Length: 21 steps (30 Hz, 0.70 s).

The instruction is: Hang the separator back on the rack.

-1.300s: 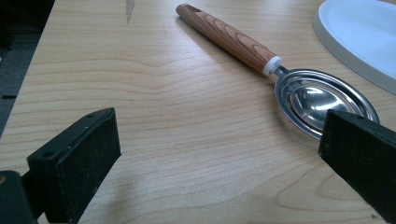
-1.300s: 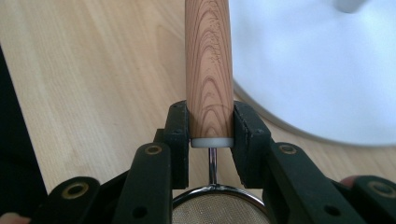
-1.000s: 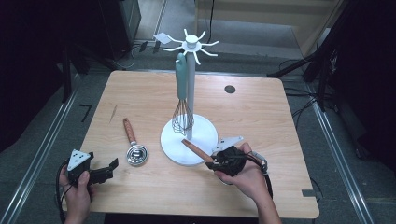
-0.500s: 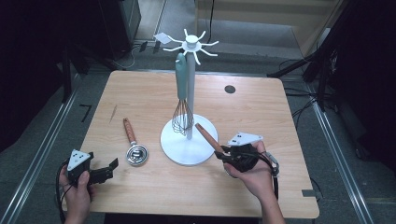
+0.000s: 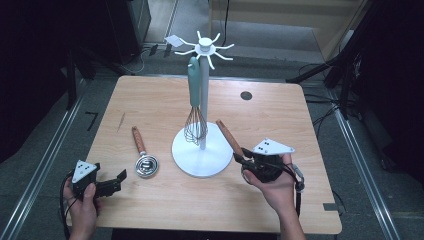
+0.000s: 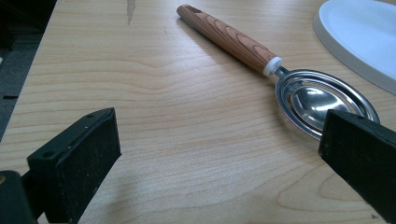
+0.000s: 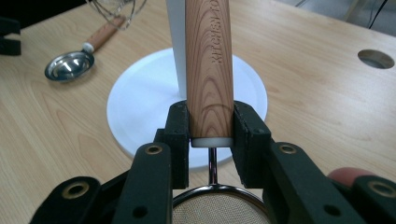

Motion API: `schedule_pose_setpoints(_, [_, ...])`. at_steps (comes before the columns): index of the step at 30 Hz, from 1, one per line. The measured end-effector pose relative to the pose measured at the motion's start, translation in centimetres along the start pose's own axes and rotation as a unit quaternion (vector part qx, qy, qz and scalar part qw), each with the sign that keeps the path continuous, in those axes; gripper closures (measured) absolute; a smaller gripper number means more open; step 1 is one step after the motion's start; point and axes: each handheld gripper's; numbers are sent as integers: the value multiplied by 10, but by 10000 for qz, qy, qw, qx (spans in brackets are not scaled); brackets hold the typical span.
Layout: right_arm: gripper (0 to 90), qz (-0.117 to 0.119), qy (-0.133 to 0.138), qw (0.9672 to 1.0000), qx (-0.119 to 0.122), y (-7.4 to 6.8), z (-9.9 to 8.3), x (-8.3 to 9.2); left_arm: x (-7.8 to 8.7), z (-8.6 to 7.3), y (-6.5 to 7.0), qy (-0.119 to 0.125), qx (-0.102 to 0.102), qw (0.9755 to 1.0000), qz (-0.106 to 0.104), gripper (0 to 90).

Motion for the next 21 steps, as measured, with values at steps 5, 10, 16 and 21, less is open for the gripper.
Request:
schedule_pose_setpoints(5, [711,50,269,9996,-105,0,3,6,0,0,0,-3,-9,10000,3,0])
schedule_pose_setpoints(10, [711,-20,497,9986,-152,0,6,12,0,0,0,0,-5,10000,5,0])
schedule_pose_setpoints(16, [711,23,728,9972,-159,-4,9,17,0,0,0,-4,-12,10000,9,0])
schedule_pose_setpoints(21, [711,84,919,9955,-196,-6,12,20,0,0,0,6,-10,10000,12,0])
Point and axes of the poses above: each handheld gripper's, and its own axes: x roughly backward along the jaws, z roughly out of its top, y roughly to its right, and after that the axes turned 3 degrees about -x, right-handed
